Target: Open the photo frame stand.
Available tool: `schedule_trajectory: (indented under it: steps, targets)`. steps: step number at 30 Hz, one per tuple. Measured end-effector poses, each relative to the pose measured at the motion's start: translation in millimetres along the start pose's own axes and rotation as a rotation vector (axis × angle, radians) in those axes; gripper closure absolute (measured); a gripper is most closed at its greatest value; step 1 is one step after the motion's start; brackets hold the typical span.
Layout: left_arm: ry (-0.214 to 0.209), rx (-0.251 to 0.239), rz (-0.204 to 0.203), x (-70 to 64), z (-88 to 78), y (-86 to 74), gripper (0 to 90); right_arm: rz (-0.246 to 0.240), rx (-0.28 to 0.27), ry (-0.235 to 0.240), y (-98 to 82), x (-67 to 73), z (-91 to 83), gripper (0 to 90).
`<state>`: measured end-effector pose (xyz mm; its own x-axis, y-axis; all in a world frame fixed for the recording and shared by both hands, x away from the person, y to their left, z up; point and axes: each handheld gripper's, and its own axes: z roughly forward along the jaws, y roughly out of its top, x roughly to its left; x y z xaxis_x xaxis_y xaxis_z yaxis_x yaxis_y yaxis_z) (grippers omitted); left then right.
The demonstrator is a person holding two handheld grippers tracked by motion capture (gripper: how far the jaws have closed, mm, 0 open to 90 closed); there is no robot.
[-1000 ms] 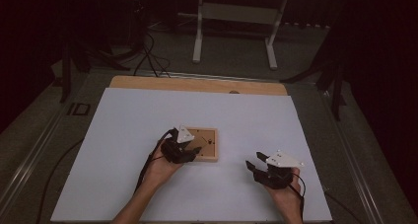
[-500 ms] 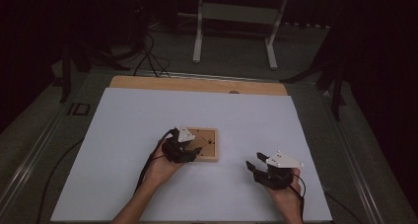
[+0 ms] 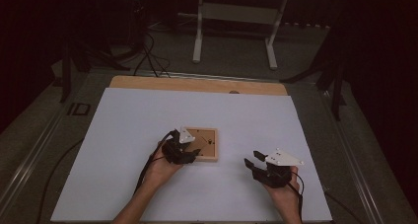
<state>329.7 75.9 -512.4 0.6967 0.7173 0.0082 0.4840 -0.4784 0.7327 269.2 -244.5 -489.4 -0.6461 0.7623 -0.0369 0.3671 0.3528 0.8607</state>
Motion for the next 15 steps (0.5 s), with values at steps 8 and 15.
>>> schedule_trajectory:
  steps: [8,15]
  targets:
    - [-0.005,0.001,-0.01,0.0,0.1,0.8,51.4,-0.025,-0.016,0.03,17.7,7.4,12.3,53.0]
    - [0.0,0.029,-0.013,-0.6,-0.4,5.5,51.5,-0.049,-0.001,0.058,25.6,17.7,32.1,71.0]
